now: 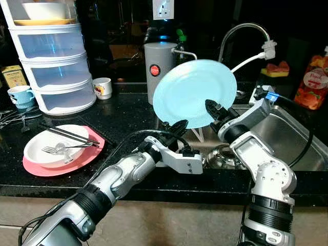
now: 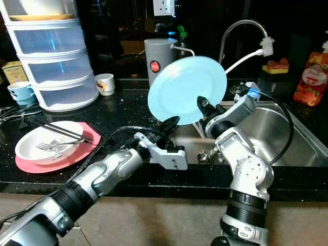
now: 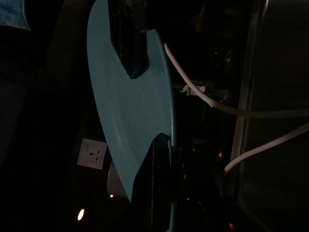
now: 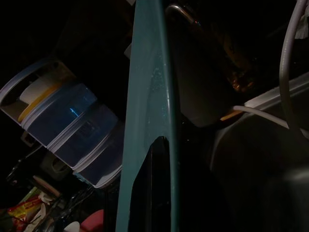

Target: Kitchen organization

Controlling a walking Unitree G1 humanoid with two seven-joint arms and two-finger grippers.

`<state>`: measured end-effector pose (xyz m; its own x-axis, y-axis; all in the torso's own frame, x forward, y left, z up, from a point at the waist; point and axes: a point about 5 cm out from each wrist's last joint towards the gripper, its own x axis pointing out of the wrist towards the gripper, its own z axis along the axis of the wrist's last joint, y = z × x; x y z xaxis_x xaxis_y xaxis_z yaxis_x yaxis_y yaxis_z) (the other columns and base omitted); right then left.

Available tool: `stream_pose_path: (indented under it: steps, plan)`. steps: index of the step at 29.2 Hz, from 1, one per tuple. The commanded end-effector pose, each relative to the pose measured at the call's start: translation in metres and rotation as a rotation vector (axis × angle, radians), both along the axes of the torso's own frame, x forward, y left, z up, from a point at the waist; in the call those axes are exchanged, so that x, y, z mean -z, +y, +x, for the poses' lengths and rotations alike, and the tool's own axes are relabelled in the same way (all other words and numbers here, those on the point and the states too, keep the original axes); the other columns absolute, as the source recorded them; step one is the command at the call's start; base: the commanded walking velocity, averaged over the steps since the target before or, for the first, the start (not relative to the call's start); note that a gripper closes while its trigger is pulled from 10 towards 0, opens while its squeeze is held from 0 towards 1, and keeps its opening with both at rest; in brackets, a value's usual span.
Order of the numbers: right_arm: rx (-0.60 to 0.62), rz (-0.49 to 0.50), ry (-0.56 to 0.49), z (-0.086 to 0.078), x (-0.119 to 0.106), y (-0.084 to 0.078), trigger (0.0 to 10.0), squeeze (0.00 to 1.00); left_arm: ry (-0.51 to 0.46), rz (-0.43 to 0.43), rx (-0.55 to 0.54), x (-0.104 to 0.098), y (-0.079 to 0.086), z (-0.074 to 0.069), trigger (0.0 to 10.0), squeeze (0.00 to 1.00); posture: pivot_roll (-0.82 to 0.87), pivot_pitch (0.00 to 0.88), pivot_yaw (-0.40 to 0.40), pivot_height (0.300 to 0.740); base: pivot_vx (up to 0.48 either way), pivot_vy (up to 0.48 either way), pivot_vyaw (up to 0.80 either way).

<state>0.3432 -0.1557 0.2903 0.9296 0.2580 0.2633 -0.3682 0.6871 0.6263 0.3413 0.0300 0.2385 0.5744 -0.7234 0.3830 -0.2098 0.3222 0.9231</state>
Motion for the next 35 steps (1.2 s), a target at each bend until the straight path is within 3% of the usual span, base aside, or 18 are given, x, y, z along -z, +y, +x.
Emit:
stream_pose_path:
  steps: [1,2,3,4,9,10,11,13,14,15,20,23,25,26,27,28,31,35]
  plan:
    - [0.018,0.003,0.005,0.001,0.0,-0.002,0.0,0.0,0.015,-0.003,-0.011,0.001,0.004,0.001,10.0,0.0,0.01,0.031,-0.014,0.74,0.0,0.0,0.0]
    - [0.018,0.003,0.003,0.001,0.0,-0.002,0.0,0.0,0.03,-0.007,-0.014,0.002,0.004,0.001,10.0,0.0,0.01,0.031,-0.014,0.74,0.0,0.0,0.0]
    - [0.019,0.003,0.002,0.001,-0.001,-0.002,0.0,0.0,0.035,-0.017,-0.013,0.001,0.004,0.001,10.0,0.57,0.01,0.031,-0.014,0.74,0.0,0.0,0.0]
    - [0.022,0.0,0.001,0.001,-0.001,-0.002,0.0,0.0,0.07,-0.032,-0.005,0.001,0.005,0.001,10.0,1.0,0.01,0.031,-0.014,0.74,0.0,0.0,0.0]
    - [0.133,-0.053,-0.004,0.005,-0.002,-0.01,0.0,0.0,0.084,-0.105,-0.021,-0.005,0.006,0.001,10.0,1.0,0.01,0.025,-0.017,0.74,0.0,0.0,0.0]
    - [0.199,-0.078,-0.008,0.007,-0.001,-0.015,0.0,0.0,0.109,-0.132,-0.02,-0.007,0.006,0.0,10.0,0.0,0.01,0.025,-0.017,0.74,0.0,0.0,0.0]
    - [0.32,-0.141,-0.001,0.01,0.0,-0.025,10.0,0.0,0.165,-0.195,-0.001,-0.009,0.006,-0.003,10.0,0.0,0.01,0.023,-0.014,0.74,0.0,0.0,0.0]
    - [0.397,-0.185,0.002,0.011,0.0,-0.031,10.0,0.0,0.203,-0.237,0.015,-0.01,0.005,-0.005,10.0,0.0,0.01,0.023,-0.014,0.74,0.0,0.0,0.0]
    - [0.521,-0.296,-0.021,0.012,-0.001,-0.039,10.0,0.0,0.337,-0.307,0.072,-0.009,0.001,-0.012,10.0,0.0,0.01,0.023,-0.014,0.74,0.0,0.0,0.0]
    - [0.521,-0.296,-0.021,0.012,-0.001,-0.039,10.0,0.0,0.337,-0.307,0.072,-0.009,0.001,-0.012,10.0,0.0,0.01,0.023,-0.014,0.74,0.0,0.0,0.0]
    - [0.587,-0.619,0.006,0.019,0.013,-0.031,10.0,0.0,0.535,-0.413,0.129,-0.009,-0.005,-0.017,10.0,0.0,0.03,0.024,-0.019,0.74,0.0,0.0,0.0]
    - [0.421,-0.76,0.149,0.024,0.059,-0.011,10.0,0.0,0.728,-0.718,0.124,-0.033,0.004,-0.005,10.0,0.0,0.03,0.027,-0.023,0.74,0.0,0.0,0.0]
    - [0.345,-0.784,0.178,0.022,0.077,-0.001,10.0,0.24,0.794,-0.872,0.112,-0.046,0.014,0.005,10.0,0.0,0.03,0.027,-0.023,0.74,0.0,0.0,0.0]
    - [0.338,-0.789,0.176,0.022,0.08,0.001,10.0,0.58,0.82,-0.921,0.115,-0.05,0.019,0.007,10.0,0.0,0.03,0.027,-0.023,0.74,0.0,0.0,0.0]
    - [0.338,-0.789,0.176,0.022,0.08,0.001,10.0,0.58,0.82,-0.921,0.115,-0.05,0.019,0.007,10.0,0.0,0.03,0.027,-0.023,0.74,0.0,0.0,0.0]
    - [0.325,-0.79,0.173,0.022,0.082,0.003,10.0,1.0,0.836,-0.962,0.109,-0.053,0.023,0.01,10.0,0.0,0.03,0.027,-0.023,0.74,0.0,0.0,0.0]
    - [0.319,-0.799,0.119,0.019,0.077,0.008,10.0,1.0,0.834,-1.01,0.06,-0.062,0.041,0.016,10.0,0.0,0.03,0.035,-0.02,0.74,0.0,0.0,0.0]
    - [0.359,-0.757,0.0,0.012,0.051,0.009,10.0,1.0,0.746,-0.885,-0.078,-0.065,0.065,0.019,10.0,0.0,0.03,0.04,-0.012,0.74,0.0,0.0,0.0]
